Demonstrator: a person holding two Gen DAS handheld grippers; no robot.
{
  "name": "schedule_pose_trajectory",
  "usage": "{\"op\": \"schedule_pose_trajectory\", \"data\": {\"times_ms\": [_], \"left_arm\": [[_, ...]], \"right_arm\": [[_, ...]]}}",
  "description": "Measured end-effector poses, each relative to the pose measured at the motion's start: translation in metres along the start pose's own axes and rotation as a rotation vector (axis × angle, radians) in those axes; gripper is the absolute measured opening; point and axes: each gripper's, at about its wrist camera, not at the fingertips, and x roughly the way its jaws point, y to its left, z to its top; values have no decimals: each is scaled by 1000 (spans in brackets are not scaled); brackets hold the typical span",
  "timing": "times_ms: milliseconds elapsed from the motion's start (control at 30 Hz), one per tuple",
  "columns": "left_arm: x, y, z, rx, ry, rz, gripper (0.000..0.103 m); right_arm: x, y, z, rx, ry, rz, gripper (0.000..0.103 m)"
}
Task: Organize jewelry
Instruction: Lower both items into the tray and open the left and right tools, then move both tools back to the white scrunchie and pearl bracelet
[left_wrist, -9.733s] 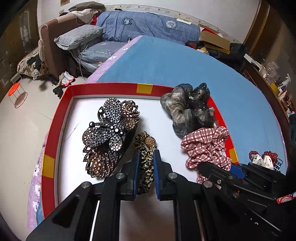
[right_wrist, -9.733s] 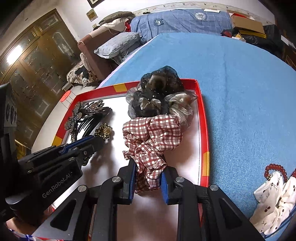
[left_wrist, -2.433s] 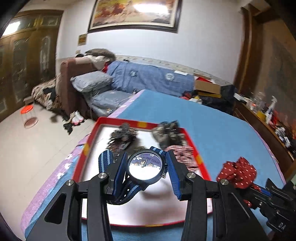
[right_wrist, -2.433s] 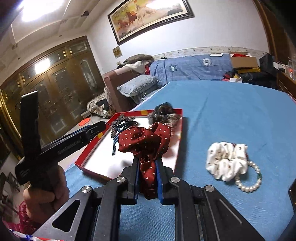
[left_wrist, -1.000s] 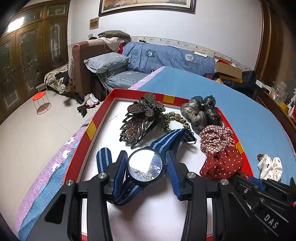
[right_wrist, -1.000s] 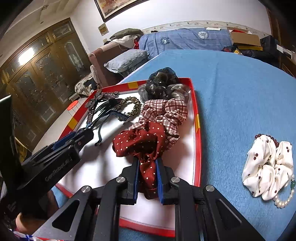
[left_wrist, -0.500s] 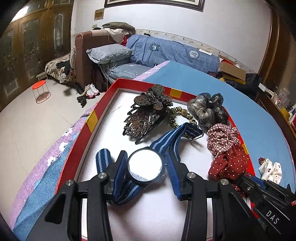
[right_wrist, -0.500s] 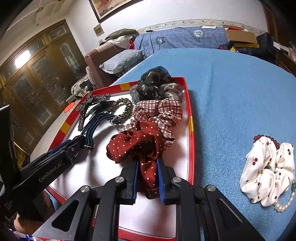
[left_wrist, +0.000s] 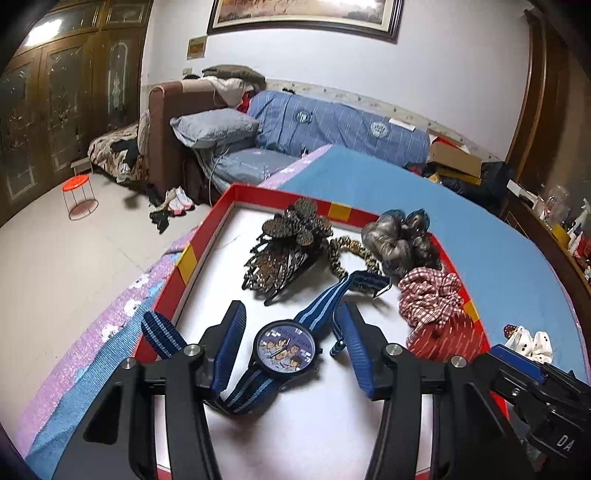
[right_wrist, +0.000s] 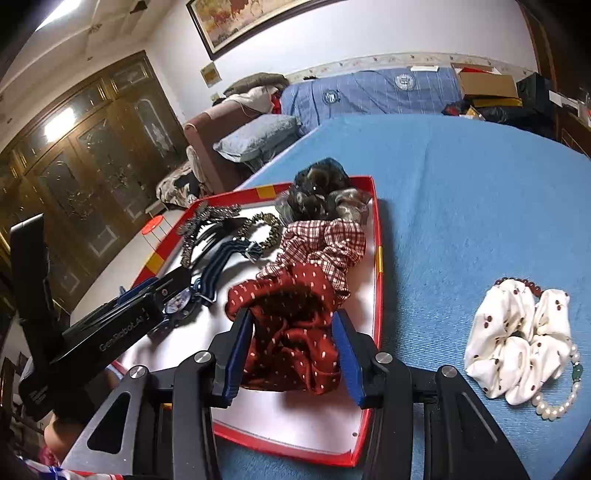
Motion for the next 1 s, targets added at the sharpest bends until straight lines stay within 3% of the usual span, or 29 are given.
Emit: {"op": "schedule_pose_trajectory", "data": {"times_ms": [233,367,500,667,800,900,1000], "left_arm": [[-21,-8,0,29,-102,-21,52],[-34,-16,-3,69,-154,-29,52],[-53,-40,-12,134,-145,-66,52],[-70,-95,-27,275,-13,-258,52],[-69,-143,-57,410,205,-460,56],[-66,-172,-90,534,321,-484,62],[-65,-190,-118,632,348,-455,63]], "right_arm": [[-51,-16,-4,20,-125,42,50],[-90,-54,-8,59,-219,-30,49],[-120,-114,-18,179,-253,-102,49],[-151,-170,-30,338,-290,-143,49],[-159,-180,-33,388,-287,-108,49],[-161,-178,-33,374,-280,-99,49],[-161,-175,-36,360,-267,-103,49]]}}
